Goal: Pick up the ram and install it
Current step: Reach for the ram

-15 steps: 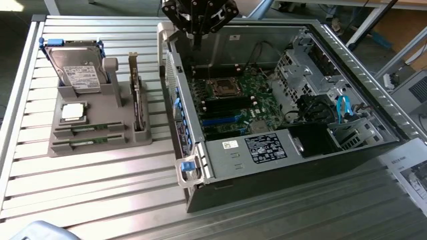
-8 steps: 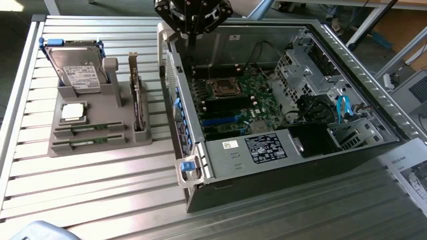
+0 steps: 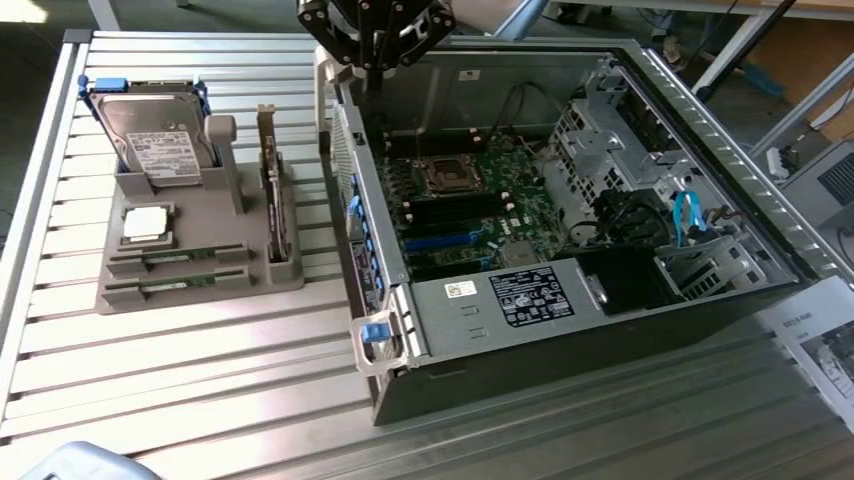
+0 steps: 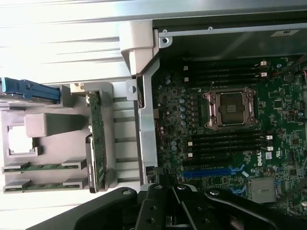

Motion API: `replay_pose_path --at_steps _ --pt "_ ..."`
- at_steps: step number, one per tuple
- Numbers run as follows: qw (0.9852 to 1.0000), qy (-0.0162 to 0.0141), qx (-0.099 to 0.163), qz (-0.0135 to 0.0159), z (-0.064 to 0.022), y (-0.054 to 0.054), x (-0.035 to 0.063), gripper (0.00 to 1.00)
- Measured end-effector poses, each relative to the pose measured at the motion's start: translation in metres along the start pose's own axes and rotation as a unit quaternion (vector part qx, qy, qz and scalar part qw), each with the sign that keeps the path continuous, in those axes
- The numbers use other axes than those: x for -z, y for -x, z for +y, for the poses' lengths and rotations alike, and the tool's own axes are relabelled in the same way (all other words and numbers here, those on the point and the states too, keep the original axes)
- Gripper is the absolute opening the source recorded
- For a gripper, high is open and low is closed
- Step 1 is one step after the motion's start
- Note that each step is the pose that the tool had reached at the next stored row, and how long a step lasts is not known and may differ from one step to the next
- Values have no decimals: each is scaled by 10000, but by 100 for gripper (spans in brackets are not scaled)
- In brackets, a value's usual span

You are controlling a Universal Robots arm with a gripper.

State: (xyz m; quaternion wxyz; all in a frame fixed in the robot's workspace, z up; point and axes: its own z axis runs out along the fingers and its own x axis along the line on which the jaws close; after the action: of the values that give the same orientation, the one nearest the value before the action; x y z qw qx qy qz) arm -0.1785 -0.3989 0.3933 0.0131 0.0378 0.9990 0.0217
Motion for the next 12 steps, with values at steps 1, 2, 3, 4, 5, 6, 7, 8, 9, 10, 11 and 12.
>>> replay_pose_path --at_steps 1,2,3,4,5,6,7,8,9,10,11,12 --pt "10000 0 0 0 -1 -12 0 10" --pt "10000 0 0 0 -2 -24 0 10" --pt "10000 0 0 0 -3 -38 1 10" --pt "10000 0 0 0 -4 -51 1 10" --pt "10000 0 0 0 -5 -64 1 10" --pt "10000 0 -1 0 -6 -75 1 10" --pt "10000 0 0 0 -7 -87 1 10" --pt "10000 0 0 0 -7 -98 1 10" --pt "10000 1 0 0 -8 -110 1 10" --pt "10000 0 0 0 -9 -121 2 10" --pt "10000 0 0 0 -10 -132 2 10" --pt "10000 0 0 0 -11 -140 2 10"
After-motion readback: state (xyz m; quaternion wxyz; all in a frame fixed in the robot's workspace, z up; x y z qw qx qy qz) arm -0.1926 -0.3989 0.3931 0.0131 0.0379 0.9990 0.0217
